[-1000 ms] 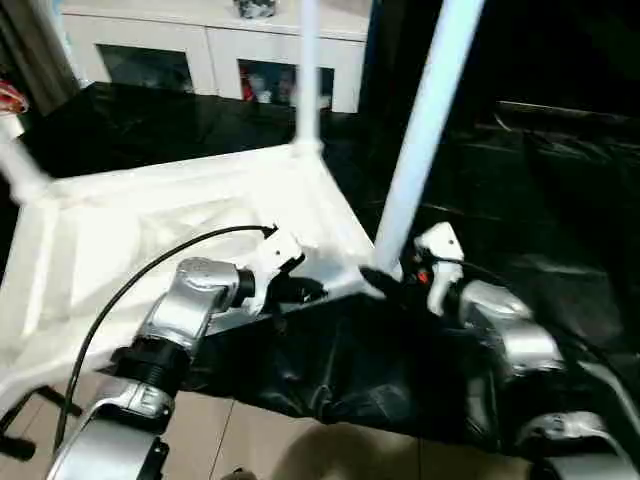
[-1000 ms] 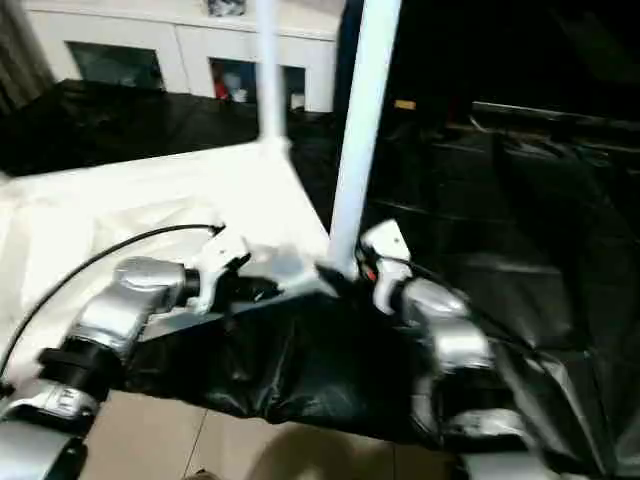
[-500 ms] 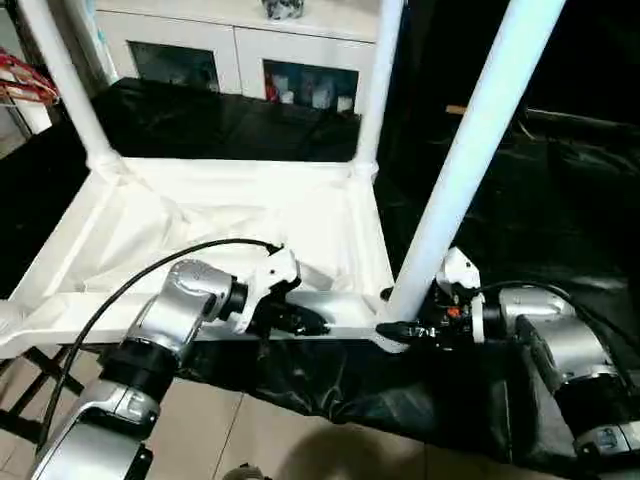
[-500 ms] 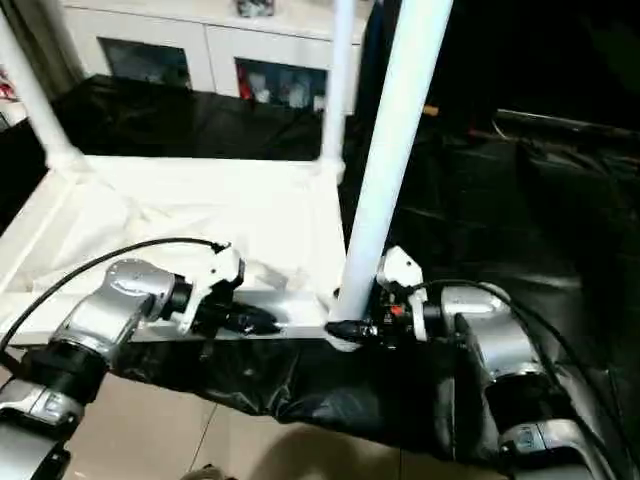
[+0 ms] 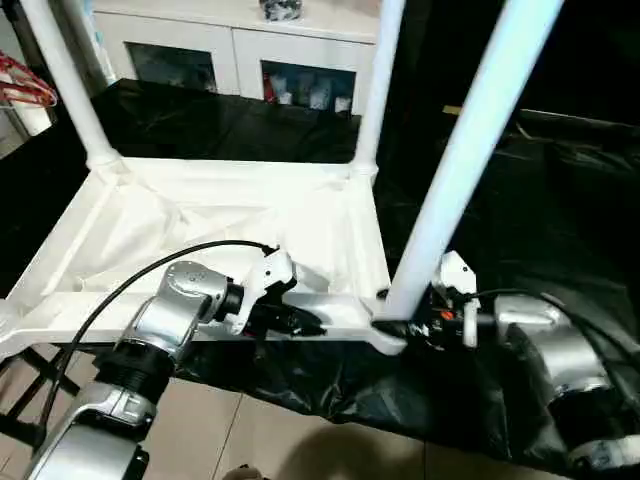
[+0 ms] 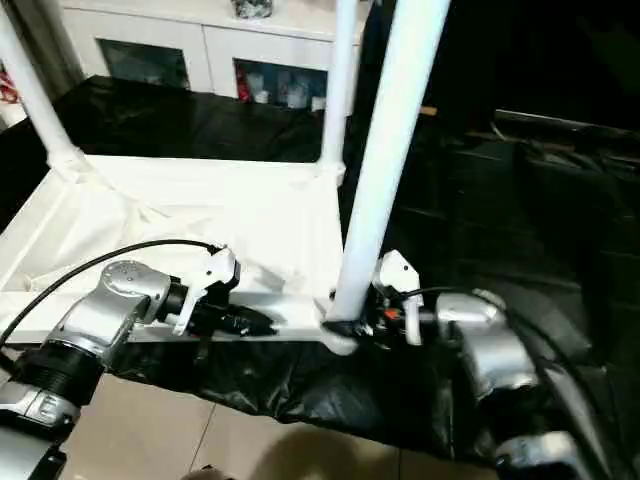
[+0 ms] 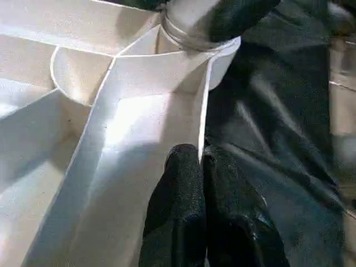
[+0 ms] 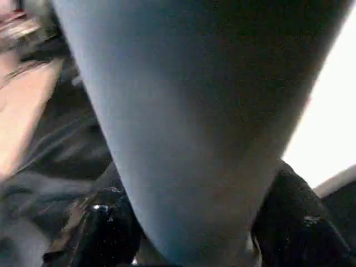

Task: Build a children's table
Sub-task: Rotate leg to tighten

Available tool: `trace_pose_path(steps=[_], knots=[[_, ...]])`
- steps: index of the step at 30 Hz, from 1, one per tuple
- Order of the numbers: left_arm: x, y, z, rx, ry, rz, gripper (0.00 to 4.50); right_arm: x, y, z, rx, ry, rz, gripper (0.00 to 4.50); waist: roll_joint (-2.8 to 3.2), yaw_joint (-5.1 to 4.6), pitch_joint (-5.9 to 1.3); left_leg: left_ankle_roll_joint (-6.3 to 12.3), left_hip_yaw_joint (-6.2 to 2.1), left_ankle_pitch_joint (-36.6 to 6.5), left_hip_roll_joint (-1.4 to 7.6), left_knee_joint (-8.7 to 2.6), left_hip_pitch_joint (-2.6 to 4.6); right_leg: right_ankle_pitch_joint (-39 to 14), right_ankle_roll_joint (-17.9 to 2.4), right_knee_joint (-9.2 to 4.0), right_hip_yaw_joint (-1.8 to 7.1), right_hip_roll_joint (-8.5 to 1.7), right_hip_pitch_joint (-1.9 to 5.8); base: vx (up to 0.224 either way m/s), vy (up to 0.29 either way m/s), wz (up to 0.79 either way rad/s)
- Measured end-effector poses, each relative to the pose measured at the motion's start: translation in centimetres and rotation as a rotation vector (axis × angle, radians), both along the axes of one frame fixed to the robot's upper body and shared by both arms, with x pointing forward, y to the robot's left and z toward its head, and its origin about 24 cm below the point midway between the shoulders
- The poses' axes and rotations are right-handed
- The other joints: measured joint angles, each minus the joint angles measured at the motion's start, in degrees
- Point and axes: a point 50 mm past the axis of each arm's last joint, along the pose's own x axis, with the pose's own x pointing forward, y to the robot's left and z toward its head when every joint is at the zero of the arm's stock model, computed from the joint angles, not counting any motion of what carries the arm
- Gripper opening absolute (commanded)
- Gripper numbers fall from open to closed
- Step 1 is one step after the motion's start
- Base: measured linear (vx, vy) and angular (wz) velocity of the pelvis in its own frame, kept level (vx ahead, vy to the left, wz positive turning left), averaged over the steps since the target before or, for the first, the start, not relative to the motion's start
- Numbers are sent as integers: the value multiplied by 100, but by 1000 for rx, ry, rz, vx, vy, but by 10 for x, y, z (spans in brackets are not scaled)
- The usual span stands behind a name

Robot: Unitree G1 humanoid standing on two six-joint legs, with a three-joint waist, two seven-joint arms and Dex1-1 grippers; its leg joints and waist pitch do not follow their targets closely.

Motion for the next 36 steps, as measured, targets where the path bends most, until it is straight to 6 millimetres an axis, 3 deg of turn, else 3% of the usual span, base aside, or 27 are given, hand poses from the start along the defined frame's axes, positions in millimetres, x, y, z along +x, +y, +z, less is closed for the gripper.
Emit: trace_pose_path(steps=[4,6,9,13,15,20,25,31,36], knots=[[5,-9,-2,3,-30,101,0,14,9,-3,15,-29,-211,208,1,-100,-2,-2,-2,0,-2,-2,16,-1,2,-3,0,-2,28,0,0,0],[9,-18,-4,7,-56,165,0,24,14,-4,13,-28,-353,203,3,-144,-3,-2,-2,0,-3,-4,60,-1,3,-6,0,-2,45,0,0,0],[12,-28,-5,13,-77,218,0,33,19,-5,-1,-26,-491,197,6,-174,-4,-2,-2,0,-5,-13,93,-5,9,-13,0,-2,73,0,0,0],[15,-33,-5,10,-81,238,0,37,21,-4,-16,-43,-538,197,15,-167,-9,-3,-2,0,-9,-28,89,-7,13,-22,1,-5,73,0,0,0],[15,-33,-5,10,-85,235,0,37,21,-4,-14,-48,-539,265,16,-164,-9,-2,-2,0,-9,-31,89,-9,16,-22,1,-4,73,0,0,0],[15,-34,-4,14,-103,226,0,37,22,-4,19,-31,-543,302,15,-171,-8,-2,-2,0,-9,-31,87,-9,16,-23,1,-5,72,0,0,0],[14,-31,-3,9,-107,179,0,34,16,-1,6,-38,-427,353,26,-163,-1,-2,-2,0,-9,-39,81,-13,23,-26,2,-4,67,0,0,0],[7,-17,-1,-6,-69,58,0,16,-6,7,-67,-39,-87,353,50,-110,13,-1,-1,-1,-9,-64,69,-16,-1,-26,0,-1,60,0,0,0],[3,-12,1,-6,-48,-28,0,4,-20,13,-116,-18,114,338,49,-75,17,16,-1,9,-6,-55,15,-18,1,-30,-3,-2,50,0,0,0]])
